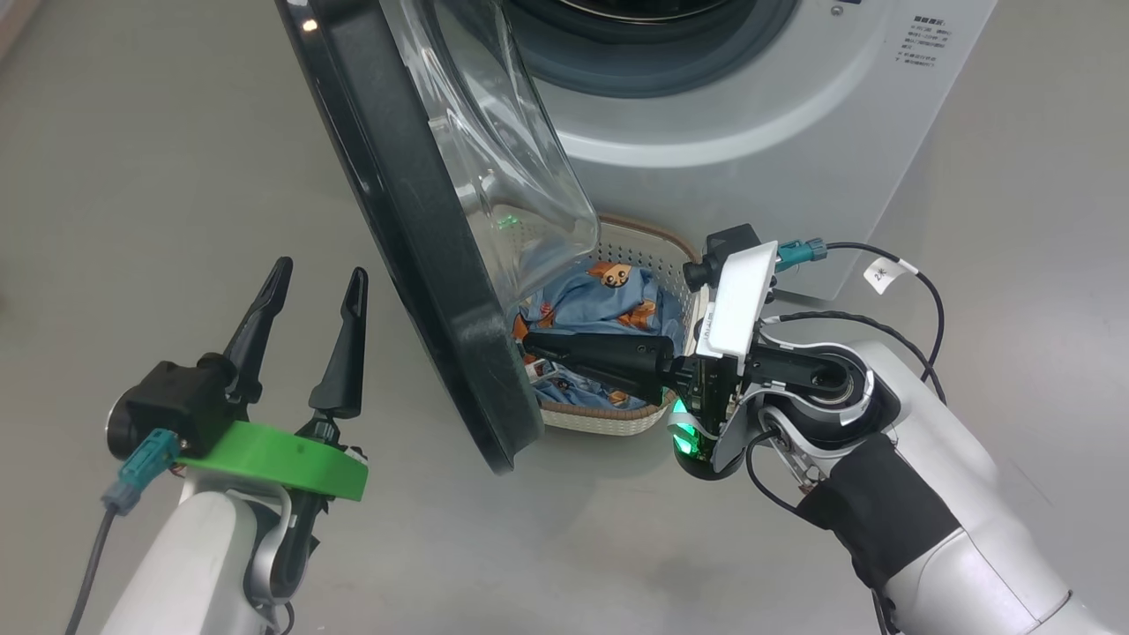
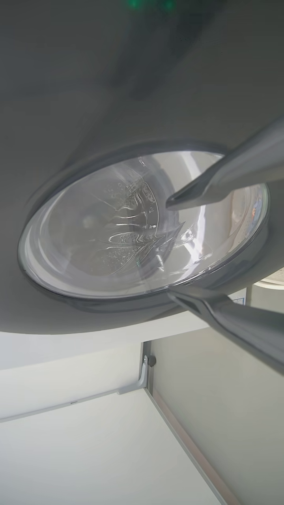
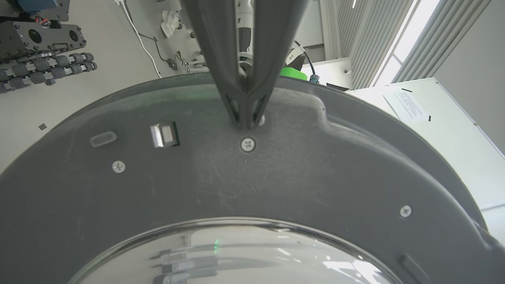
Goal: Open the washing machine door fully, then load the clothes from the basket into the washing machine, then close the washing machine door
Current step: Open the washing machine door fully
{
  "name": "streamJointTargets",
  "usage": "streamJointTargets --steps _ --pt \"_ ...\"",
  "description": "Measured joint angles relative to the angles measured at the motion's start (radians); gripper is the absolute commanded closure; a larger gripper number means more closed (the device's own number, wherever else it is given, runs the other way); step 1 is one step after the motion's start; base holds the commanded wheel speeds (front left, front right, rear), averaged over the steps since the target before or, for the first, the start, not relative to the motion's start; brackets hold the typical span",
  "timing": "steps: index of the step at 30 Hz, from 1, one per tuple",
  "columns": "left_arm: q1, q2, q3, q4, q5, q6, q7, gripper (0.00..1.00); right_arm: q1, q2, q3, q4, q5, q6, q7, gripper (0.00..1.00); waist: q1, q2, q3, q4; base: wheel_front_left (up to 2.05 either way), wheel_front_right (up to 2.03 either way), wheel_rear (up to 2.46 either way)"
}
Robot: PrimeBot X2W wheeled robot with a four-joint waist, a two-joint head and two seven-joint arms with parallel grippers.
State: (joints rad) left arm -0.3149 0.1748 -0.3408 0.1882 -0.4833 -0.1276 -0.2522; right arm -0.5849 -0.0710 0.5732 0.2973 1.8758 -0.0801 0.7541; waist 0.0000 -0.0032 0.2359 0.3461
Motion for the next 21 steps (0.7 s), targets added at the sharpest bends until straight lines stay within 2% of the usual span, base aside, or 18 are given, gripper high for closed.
streamJointTargets --steps 15,21 --pt "0.043 0.018 0.059 0.018 0.0 0.0 0.0 0.0 0.037 0.003 -0.012 0.022 0.039 0.053 -0.093 1.0 0.0 0.0 -0.049 -0.046 0.0 0.0 0.0" --pt "0.066 0.026 0.075 0.025 0.0 0.0 0.0 0.0 0.061 0.005 -0.016 0.03 0.043 0.063 -0.114 1.0 0.0 0.0 -0.069 -0.069 0.0 0.0 0.0"
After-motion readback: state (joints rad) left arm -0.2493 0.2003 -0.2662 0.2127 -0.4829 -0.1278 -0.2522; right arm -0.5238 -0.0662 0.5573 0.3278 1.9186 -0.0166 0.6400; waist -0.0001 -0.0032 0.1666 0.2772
